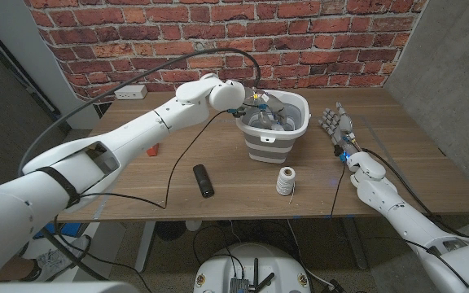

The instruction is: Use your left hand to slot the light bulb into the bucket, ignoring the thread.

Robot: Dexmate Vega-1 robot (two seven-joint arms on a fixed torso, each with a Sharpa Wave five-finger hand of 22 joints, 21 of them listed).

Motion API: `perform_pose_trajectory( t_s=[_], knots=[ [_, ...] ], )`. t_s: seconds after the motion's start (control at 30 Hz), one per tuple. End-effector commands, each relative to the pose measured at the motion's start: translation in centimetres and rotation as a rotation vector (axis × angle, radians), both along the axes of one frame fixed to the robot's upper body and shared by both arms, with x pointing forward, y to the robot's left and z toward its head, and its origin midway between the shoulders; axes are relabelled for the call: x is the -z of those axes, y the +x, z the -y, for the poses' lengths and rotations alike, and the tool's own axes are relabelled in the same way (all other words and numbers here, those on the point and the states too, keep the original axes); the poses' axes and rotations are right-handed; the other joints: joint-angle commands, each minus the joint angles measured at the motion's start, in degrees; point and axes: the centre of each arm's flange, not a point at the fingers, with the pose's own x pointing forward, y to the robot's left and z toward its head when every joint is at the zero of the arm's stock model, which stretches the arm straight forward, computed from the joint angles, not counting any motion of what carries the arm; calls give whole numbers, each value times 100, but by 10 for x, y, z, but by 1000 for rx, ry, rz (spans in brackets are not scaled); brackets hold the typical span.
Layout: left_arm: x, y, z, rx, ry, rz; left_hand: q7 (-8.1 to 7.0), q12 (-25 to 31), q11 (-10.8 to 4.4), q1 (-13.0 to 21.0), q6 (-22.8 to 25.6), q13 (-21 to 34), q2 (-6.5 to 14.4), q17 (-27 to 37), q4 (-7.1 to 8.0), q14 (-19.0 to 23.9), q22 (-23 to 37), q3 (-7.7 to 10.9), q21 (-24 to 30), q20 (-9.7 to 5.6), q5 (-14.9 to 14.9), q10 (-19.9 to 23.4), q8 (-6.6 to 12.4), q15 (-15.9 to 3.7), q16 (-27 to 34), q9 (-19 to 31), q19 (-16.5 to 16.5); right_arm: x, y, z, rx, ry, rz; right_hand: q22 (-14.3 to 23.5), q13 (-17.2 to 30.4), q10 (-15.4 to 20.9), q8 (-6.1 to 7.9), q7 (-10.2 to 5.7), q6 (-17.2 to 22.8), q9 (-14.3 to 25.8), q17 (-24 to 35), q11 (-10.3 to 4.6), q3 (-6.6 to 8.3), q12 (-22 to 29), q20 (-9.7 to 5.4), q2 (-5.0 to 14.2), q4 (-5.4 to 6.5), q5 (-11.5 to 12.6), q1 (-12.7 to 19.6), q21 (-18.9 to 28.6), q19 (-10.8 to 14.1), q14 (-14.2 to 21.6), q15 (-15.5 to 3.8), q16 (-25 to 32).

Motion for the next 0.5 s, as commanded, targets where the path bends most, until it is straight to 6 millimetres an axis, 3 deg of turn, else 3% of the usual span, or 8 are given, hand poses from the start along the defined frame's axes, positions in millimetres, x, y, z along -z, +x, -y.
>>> perform_pose_trajectory(
  t_s=[0.03,0.13,0.23,0.3,0.37,0.5],
  knots=[
    [-5,0,1,-49,30,-21,1,-272,10,-259,-429,-56,-61,48,43,-291,19,-66,-104,-218,-1,-633,-260,-874,-119,5,-173,2,-1,-1,-6,-3,-3,20,6,56,13,8,38,28,12,20,-14,37,32,272,13,49,8,-27,44,-46,-23,26],
    [-7,-1,1,-64,42,-28,-21,-436,33,-409,-707,-138,-107,41,56,-485,17,-134,-146,-187,-16,-1050,-443,-810,-183,1,-260,1,0,-1,-10,-6,-2,20,6,55,13,10,39,28,11,22,-15,37,38,272,12,49,9,-27,46,-45,-23,27],
    [-9,-4,1,-69,43,-36,48,-471,45,-495,-920,-192,-126,23,64,-561,15,-170,-172,-174,-26,-1207,-575,-783,-197,-5,-329,1,0,-2,-11,-5,-2,20,6,62,13,6,40,28,10,25,-17,39,45,272,14,49,7,-27,47,-43,-22,29],
    [-10,-5,1,-72,50,-35,102,-536,188,-574,-1209,-274,-153,-18,57,-750,12,-199,-191,-142,-38,-1569,-765,-710,-245,-17,-407,0,1,-2,-13,-6,-1,21,6,53,12,3,39,28,9,26,-16,36,51,273,13,49,9,-26,49,-41,-14,29],
    [-11,-6,0,-70,45,-36,63,-544,250,-629,-1352,-323,-186,-42,57,-828,10,-228,-199,-128,-52,-1725,-865,-663,-257,-24,-445,0,1,-2,-15,-6,0,21,6,59,14,4,46,28,8,26,-17,38,50,273,14,49,8,-27,48,-47,-16,27],
    [-13,-7,0,-79,57,-51,123,-559,337,-718,-1518,-452,-238,-110,53,-1079,2,-279,-226,-80,-83,-2089,-1026,-547,-300,-34,-562,-1,2,-3,-16,-7,0,21,6,57,13,0,44,28,5,26,-17,37,54,273,14,50,10,-28,47,-49,-10,26]
  ],
)
